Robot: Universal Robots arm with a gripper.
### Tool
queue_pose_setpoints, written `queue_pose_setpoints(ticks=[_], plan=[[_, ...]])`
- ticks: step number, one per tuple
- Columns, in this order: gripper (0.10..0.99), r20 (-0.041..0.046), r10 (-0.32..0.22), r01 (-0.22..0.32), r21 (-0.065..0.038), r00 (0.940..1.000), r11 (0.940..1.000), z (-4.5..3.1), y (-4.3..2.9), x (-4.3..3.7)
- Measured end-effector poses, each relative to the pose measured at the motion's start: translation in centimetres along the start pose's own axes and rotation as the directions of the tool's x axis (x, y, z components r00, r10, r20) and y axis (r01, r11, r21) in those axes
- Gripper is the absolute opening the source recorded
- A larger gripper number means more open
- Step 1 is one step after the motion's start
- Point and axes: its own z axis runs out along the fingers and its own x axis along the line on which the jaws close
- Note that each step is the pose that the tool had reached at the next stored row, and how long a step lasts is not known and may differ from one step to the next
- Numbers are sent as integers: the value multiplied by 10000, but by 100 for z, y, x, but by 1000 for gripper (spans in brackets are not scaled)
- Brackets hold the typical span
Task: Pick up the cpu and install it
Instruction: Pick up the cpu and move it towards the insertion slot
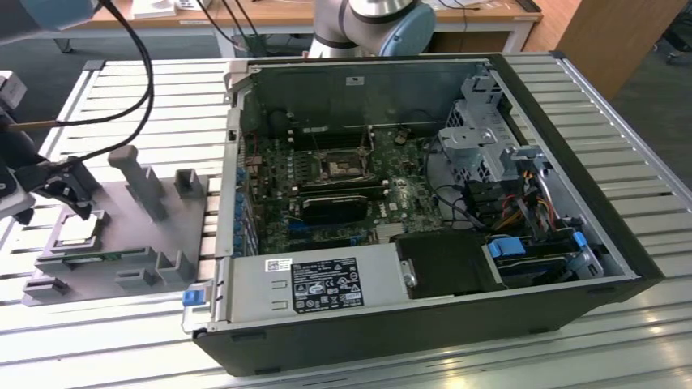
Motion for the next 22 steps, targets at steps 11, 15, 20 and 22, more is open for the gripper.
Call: queue_pose_setpoints(ticks=[11, 15, 20, 22], plan=[[769, 1, 13, -13, -46, 10000, 10000, 160, 5, 0], [769, 2, 27, -27, -45, 10000, 10000, 224, 31, -1], [769, 2, 43, -43, -46, 10000, 10000, 306, 34, 2], [769, 2, 42, -42, -56, 10000, 10000, 336, 32, 6]])
